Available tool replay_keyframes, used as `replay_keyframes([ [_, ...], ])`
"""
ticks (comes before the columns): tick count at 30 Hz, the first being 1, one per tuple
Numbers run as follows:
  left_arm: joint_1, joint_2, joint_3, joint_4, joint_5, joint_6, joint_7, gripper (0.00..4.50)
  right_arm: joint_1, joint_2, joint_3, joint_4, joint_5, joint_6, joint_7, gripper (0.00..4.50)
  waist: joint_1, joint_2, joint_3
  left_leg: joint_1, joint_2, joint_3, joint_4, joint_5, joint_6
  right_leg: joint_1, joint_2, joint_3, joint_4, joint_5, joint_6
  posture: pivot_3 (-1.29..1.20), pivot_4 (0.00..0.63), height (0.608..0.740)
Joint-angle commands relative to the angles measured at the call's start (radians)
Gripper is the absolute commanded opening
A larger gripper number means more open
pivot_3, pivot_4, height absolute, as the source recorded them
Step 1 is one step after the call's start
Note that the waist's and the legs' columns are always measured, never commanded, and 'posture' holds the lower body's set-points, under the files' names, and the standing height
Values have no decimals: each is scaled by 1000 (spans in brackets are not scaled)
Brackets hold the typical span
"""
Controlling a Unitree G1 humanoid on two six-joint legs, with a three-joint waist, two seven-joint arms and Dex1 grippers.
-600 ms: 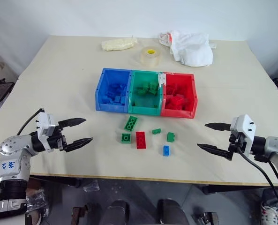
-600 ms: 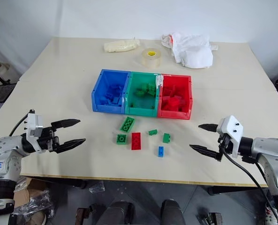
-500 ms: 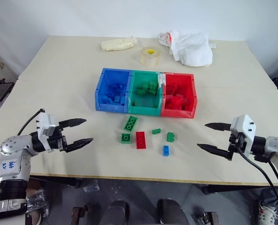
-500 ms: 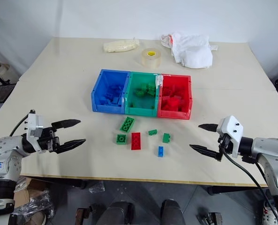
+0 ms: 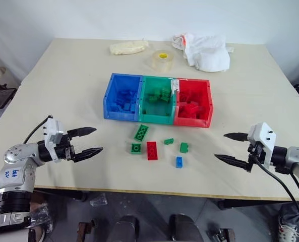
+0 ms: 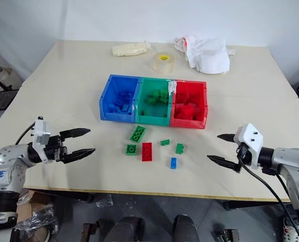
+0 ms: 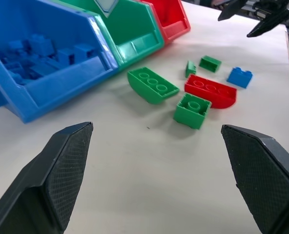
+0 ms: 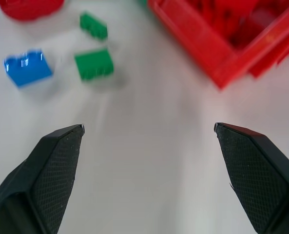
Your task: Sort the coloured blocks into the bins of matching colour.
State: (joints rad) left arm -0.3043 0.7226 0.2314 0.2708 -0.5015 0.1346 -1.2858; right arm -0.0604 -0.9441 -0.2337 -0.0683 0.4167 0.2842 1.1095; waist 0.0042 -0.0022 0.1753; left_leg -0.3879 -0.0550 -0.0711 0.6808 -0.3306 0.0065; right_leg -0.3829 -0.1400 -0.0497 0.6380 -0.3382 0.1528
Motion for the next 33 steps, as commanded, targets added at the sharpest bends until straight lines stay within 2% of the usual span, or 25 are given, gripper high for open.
replay_keyframes([
  [1, -19, 15, 13, 16, -34, 19, -51, 4481, 73, -63, -113, 10, 0, -23, 48, 4500, 1, 0, 0, 0, 0, 0, 0, 0, 0, 0, 0, 0, 0, 0, 0, 0, 150, 740],
  [6, -31, 10, 8, 53, -17, -21, -96, 4481, 165, -96, -184, -30, 5, -9, 80, 4500, -3, 0, 0, 2, 1, 0, 0, 0, 0, 3, 1, -1, -2, 0, 0, 0, 150, 740],
  [10, -32, -5, 11, 58, -23, -39, -108, 4481, 167, -92, -160, -112, 20, 40, 70, 4500, -8, 0, 0, 3, 3, 1, -1, 0, 0, 4, 2, -1, -3, 0, 0, 0, 150, 740],
  [14, -18, -17, 11, 35, -28, -40, -105, 4481, 107, -80, -64, -207, 33, 103, 58, 4500, -5, 0, 0, 3, 3, 0, 0, 0, 0, 4, 2, -1, -4, 0, 0, 0, 150, 740],
  [18, 39, -25, 36, -31, -59, -35, -110, 4481, -58, -25, 116, -248, 28, 141, 65, 4500, -8, 0, 0, 2, 4, 0, 0, 0, 0, 5, 2, 0, -7, 0, 0, 0, 150, 740],
  [22, 81, -25, 52, -70, -65, -34, -94, 4481, -197, 34, 266, -195, -17, 141, 94, 4500, -5, 1, 0, 2, 4, 0, 0, 0, 0, 5, 2, -1, -11, 0, 0, 0, 150, 740],
  [26, 123, -35, 68, -124, -76, -29, -69, 4481, -274, 79, 369, -117, -67, 96, 130, 4500, -1, 1, 1, 2, 3, -2, 0, 0, 0, 5, 1, -1, -10, 0, 0, 0, 150, 740],
  [33, 184, -47, 82, -189, -92, -25, -23, 4481, -337, 159, 461, -34, -113, 34, 170, 4500, -7, 1, 1, 2, 2, -3, -1, 0, 0, 5, 1, -1, -10, 0, 0, 0, 150, 740],
])
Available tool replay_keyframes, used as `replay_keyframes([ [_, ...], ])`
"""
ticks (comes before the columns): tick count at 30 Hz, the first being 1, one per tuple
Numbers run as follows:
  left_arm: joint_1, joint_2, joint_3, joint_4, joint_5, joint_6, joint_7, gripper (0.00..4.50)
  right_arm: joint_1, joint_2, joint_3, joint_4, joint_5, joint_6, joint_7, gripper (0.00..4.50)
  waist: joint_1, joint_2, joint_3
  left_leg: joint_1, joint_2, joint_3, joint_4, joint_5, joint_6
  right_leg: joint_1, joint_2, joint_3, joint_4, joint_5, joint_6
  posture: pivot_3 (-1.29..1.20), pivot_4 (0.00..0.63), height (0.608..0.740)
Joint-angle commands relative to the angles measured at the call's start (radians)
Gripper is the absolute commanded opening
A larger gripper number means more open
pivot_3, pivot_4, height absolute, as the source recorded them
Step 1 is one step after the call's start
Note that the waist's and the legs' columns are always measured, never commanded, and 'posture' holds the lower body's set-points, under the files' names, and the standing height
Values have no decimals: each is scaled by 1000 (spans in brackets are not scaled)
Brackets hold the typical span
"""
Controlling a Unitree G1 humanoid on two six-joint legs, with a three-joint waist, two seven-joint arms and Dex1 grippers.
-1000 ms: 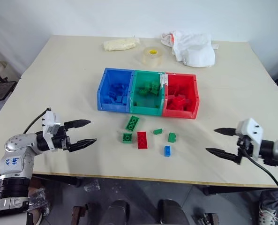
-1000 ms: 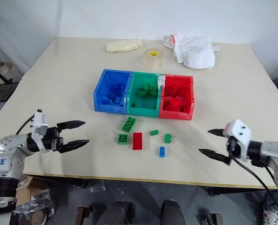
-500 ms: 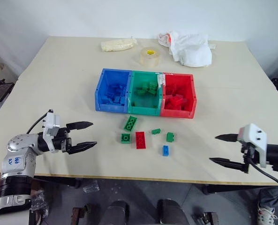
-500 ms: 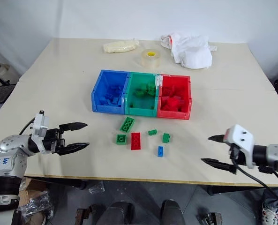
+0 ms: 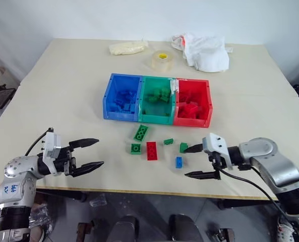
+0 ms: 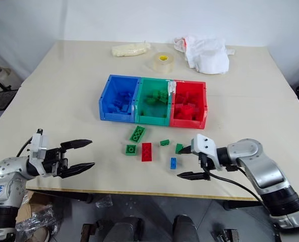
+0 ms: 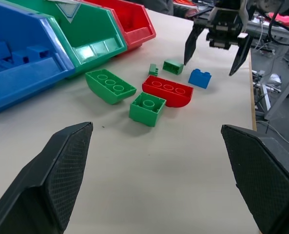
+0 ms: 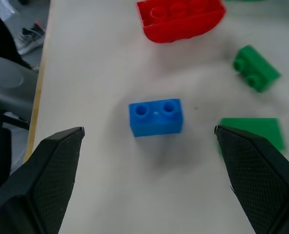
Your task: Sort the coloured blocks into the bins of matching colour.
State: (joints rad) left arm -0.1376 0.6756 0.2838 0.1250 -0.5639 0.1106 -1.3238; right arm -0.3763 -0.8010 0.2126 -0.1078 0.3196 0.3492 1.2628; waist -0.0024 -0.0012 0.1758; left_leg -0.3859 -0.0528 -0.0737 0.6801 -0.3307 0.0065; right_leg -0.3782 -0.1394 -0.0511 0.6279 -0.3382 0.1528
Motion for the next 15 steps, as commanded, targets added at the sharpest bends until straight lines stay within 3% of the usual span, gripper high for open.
replay_keyframes([
  [1, 21, -3, 29, -48, -31, 0, 20, 4481, -27, 32, 28, 20, -22, -36, 17, 4500, -1, 0, 0, 0, 0, 0, 0, 0, 0, 0, 0, 0, 0, 0, 0, 0, 150, 740],
  [4, 26, -9, 25, -57, -32, -2, 32, 4496, -44, 74, 68, 66, -57, -54, 18, 4311, -1, 0, 0, 0, 1, 0, 0, 0, 0, 0, 1, 0, 0, 0, 0, 0, 150, 740],
  [8, 24, -13, 24, -62, -34, -3, 37, 4500, -52, 99, 80, 85, -75, -66, 19, 3268, -1, 0, 0, 0, 0, 0, 0, 0, 0, 0, 1, -1, 0, 0, 0, 0, 150, 740],
  [13, 13, -11, 21, -54, -33, -5, 37, 4500, -59, 116, 43, 36, -55, -49, -5, 1567, -1, 0, 0, 0, 0, 0, 0, 0, 0, 0, 1, -1, 0, 0, 0, 0, 150, 740],
  [15, 10, -10, 21, -50, -33, -7, 35, 4500, -70, 119, 18, 6, -34, -27, -20, 1489, -1, 0, 0, 0, 0, 0, 0, 0, 0, 0, 1, 0, 0, 0, 0, 0, 150, 740],
])
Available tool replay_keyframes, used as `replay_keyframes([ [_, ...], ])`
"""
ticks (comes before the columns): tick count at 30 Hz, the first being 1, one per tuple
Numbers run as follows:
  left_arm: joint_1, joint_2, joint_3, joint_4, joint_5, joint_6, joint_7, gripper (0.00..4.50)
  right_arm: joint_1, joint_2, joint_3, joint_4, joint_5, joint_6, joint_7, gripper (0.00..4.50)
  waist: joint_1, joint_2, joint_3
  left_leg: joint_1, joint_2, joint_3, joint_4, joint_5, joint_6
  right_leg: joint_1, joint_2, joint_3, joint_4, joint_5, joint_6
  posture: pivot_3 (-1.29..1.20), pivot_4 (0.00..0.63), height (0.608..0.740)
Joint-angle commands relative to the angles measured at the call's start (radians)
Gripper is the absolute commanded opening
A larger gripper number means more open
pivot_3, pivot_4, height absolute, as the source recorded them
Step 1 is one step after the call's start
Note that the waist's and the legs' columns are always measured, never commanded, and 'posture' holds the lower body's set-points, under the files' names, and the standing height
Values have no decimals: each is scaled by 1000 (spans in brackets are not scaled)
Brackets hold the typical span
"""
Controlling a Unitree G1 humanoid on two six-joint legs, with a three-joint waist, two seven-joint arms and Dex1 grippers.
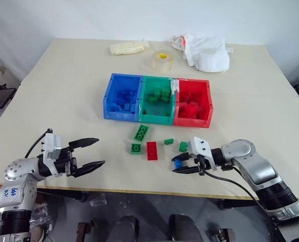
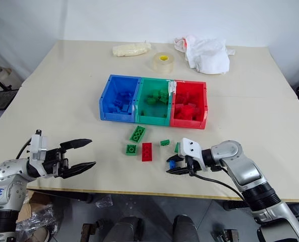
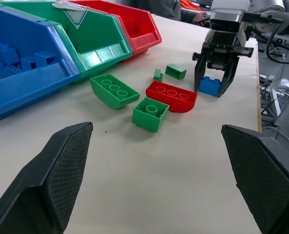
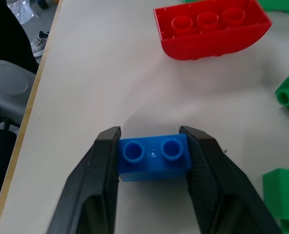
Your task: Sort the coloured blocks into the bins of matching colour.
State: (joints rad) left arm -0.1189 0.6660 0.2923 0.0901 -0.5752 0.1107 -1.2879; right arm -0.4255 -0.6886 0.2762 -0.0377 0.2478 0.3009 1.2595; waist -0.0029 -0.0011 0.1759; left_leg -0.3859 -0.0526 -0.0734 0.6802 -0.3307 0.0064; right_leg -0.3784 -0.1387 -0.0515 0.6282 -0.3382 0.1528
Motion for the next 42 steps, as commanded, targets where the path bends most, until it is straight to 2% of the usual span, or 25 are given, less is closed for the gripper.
replay_keyframes([
  [1, -10, -1, 12, -13, -21, -7, -1, 4500, -35, 11, -59, -81, 51, 35, -26, 1489, 0, 0, 0, 0, 0, 0, 0, 0, 0, 0, 0, 0, 0, 0, 0, 0, 150, 740],
  [6, -20, -6, 5, -2, -19, -13, -8, 4500, -188, 95, -100, -90, 93, 105, -108, 1489, -8, 0, 0, 0, 1, 1, 0, 0, 0, -1, 1, 1, 0, 0, 0, 0, 150, 740],
  [11, -38, -12, -1, 14, -13, -28, -18, 4500, -398, 255, -100, 76, 79, 107, -206, 1489, -18, 0, 0, 0, 2, 1, -1, 0, -1, -2, 2, 1, 2, 0, 0, 0, 150, 740],
  [15, -53, -15, -9, 28, -5, -44, -24, 4500, -589, 405, -77, 338, 10, 41, -282, 1489, -31, 1, 0, 0, 1, 0, -1, 0, -1, -4, 2, 1, 8, 0, -1, 0, 150, 740],
  [18, -59, -20, -17, 26, -4, -53, -20, 4500, -724, 505, -50, 607, -89, -90, -366, 1489, -40, 1, 0, 0, 1, 1, -2, 0, -2, -7, 3, 1, 13, 1, -2, 0, 150, 740],
  [22, -62, -24, -23, 18, -4, -61, -11, 4500, -877, 624, -80, 934, -148, -259, -487, 1489, -57, 1, 0, -1, 1, 0, -4, 0, -2, -12, 2, 2, 19, 2, -3, 0, 150, 740],
  [25, -61, -27, -23, 12, -4, -66, -1, 4500, -962, 681, -100, 1106, -187, -344, -604, 2514, -73, 1, 0, -1, 1, 0, -6, 1, -3, -14, 3, 2, 20, 2, -4, 0, 150, 740],
  [28, -59, -28, -26, 6, -5, -67, 8, 4500, -999, 710, -122, 1187, -204, -406, -651, 3551, -85, 1, 0, -1, 1, 0, -8, 1, -3, -15, 3, 2, 24, 2, -4, 0, 150, 740],
  [31, -58, -28, -27, 2, -7, -67, 12, 4500, -999, 718, -147, 1199, -201, -448, -635, 4472, -87, 1, 0, -1, 1, 0, -8, 1, -3, -16, 3, 2, 24, 2, -4, 0, 150, 740],
  [36, -70, -24, -32, 15, -7, -63, 7, 4500, -907, 662, -157, 1065, -167, -469, -409, 4472, -89, 1, 1, -1, 1, 0, -9, 1, -4, -16, 3, 3, 24, 2, -4, 0, 150, 740],
  [40, -96, -24, -42, 43, -3, -66, -5, 4500, -689, 531, -129, 710, -86, -339, -151, 4472, -72, 1, 1, -1, 1, -3, -7, 1, -4, -14, 3, 3, 24, 2, -4, 0, 150, 740],
  [42, -104, -22, -46, 62, 2, -69, -13, 4500, -550, 414, -123, 490, -40, -230, -56, 4472, -66, 1, 1, -2, -1, -6, -5, 1, -3, -13, 2, 3, 25, 2, -4, 0, 150, 740],
])
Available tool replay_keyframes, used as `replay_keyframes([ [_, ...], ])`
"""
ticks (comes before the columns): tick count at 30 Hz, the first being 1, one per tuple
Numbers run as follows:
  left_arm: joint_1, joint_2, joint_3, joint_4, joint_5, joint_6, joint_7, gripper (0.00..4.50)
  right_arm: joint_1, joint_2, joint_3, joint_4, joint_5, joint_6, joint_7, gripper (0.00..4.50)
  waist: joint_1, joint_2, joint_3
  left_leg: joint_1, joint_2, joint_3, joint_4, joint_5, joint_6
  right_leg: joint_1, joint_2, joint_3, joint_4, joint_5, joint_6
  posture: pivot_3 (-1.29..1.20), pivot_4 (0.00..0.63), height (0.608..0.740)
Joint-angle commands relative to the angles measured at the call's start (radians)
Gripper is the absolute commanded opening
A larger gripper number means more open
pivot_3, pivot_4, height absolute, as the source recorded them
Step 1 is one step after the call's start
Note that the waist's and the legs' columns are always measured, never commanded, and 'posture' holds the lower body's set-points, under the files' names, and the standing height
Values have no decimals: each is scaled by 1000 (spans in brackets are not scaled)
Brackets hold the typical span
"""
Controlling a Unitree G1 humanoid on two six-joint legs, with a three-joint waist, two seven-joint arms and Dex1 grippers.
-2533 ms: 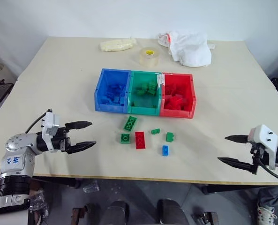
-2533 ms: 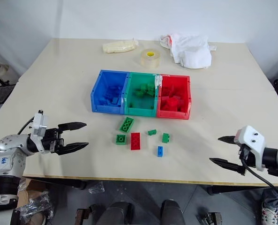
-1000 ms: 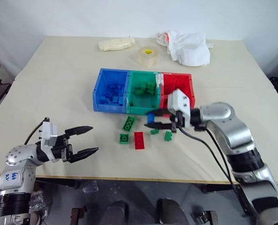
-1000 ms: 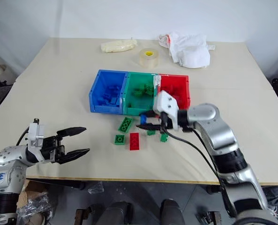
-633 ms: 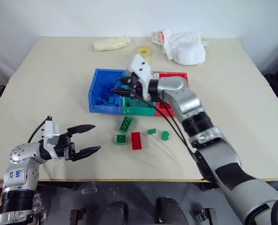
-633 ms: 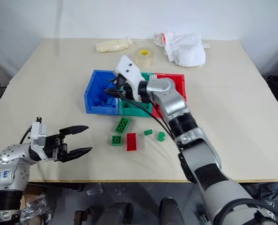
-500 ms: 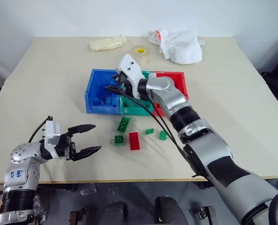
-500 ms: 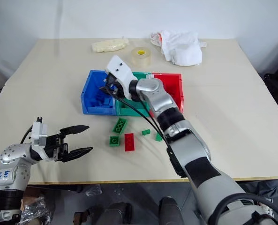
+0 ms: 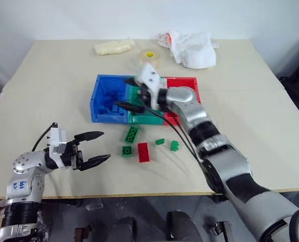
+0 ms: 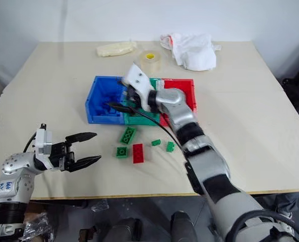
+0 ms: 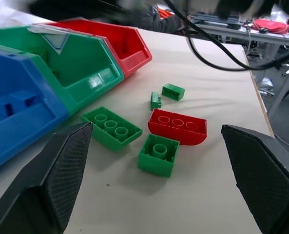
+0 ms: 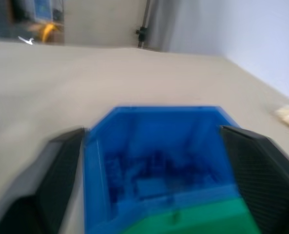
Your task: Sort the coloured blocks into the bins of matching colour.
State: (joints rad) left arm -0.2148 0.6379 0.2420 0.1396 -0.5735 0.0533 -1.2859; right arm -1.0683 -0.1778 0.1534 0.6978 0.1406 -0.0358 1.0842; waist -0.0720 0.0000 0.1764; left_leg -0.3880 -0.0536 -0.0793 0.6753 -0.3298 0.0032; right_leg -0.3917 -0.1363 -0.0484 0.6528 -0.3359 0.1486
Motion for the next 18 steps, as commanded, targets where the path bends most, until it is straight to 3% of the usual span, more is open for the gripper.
replay_keyframes([
  [1, -11, 8, 3, 19, 2, -12, -18, 4500, 147, -146, -2, -333, 87, 153, 149, 4472, 12, 0, 0, -1, 0, 0, 1, 0, 0, 0, 0, 0, 0, 0, 0, 0, 150, 740],
  [9, 1, 19, 10, 48, 5, -19, -35, 4500, 497, -512, -137, -779, 235, 460, 207, 4472, 29, 0, 0, -2, 3, 8, 2, 0, 0, 0, 1, 1, -9, 0, 0, 0, 150, 740],
  [14, -5, 20, 6, 58, 6, -21, -41, 4500, 693, -677, -258, -828, 244, 489, 186, 4472, 50, 0, 0, -2, 3, 9, 3, 0, 0, 1, 1, 1, -11, 0, 0, 0, 150, 740],
  [18, -19, 20, 1, 74, 10, -21, -47, 4500, 788, -730, -302, -816, 232, 465, 164, 4472, 64, 0, 0, -2, 3, 10, 4, 0, 1, 2, 0, 1, -14, 0, 0, 0, 150, 740],
])
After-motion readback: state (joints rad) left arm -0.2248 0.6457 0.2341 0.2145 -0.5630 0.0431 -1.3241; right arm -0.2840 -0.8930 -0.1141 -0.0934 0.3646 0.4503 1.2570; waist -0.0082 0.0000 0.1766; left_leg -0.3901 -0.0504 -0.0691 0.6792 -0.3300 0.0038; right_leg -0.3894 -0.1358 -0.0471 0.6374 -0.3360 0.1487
